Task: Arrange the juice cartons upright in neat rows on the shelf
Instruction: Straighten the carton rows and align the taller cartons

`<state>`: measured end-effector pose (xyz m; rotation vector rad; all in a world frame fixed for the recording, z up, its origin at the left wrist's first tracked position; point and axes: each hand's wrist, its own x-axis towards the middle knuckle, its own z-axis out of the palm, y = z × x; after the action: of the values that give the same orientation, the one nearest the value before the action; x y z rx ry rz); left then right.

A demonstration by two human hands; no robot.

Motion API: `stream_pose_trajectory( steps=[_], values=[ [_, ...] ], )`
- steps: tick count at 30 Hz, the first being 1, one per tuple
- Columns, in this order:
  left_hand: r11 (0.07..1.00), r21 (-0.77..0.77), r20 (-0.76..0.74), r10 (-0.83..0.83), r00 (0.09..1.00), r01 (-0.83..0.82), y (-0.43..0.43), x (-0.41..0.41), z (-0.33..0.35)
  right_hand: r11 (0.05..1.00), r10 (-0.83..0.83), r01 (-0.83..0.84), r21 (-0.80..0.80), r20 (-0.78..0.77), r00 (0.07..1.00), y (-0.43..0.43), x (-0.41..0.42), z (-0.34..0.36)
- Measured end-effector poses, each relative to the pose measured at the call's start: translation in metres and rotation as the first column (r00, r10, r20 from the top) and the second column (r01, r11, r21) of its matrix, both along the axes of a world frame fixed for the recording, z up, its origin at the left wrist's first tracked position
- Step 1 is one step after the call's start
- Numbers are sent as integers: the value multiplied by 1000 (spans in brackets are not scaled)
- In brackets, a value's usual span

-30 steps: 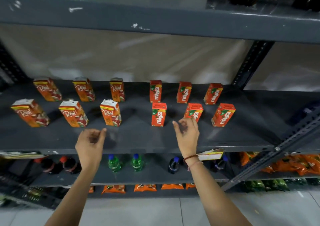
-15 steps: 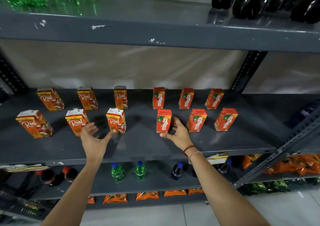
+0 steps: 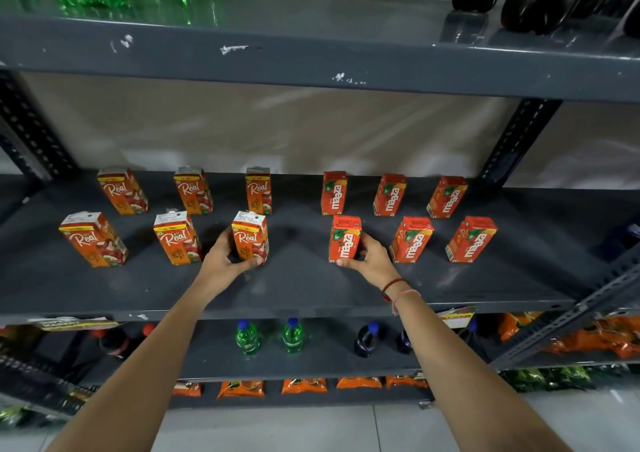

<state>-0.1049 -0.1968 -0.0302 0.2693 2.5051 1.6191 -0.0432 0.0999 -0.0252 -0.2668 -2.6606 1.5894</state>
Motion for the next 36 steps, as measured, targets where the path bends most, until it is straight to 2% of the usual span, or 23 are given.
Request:
stream_pose_trajectory(
  steps=[3,10,21,23,26,31,33,36],
  values=[
    [997,-35,26,-65,998,66,-1,-6,0,1000,15,-15,2,22,1000,1,-1,1],
    [991,-133,-28,-32,999,28,1,-8,0,999,37,-38,6,61,997,1,-1,0],
    [988,-153,-15,-37,999,34,2,-1,6,999,34,-35,26,57,998,2,0,-1],
    [987,-160,-38,-15,999,9,2,4,8,1000,-11,11,-7,24,1000,-1,5,-2],
    [991,-126,-85,32,996,-43,-3,18,9,981,-184,177,-75,-97,978,-12,20,-6],
    [994,-55,-130,86,988,-94,-38,54,2,865,-491,495,-78,-326,808,-48,53,-14],
    [986,11,-158,166,973,-166,-58,65,0,871,-472,487,-68,-396,788,-73,64,-14],
    [911,177,-201,405,892,-374,-91,74,4,950,-276,310,21,-400,874,-118,63,-10]
  ],
)
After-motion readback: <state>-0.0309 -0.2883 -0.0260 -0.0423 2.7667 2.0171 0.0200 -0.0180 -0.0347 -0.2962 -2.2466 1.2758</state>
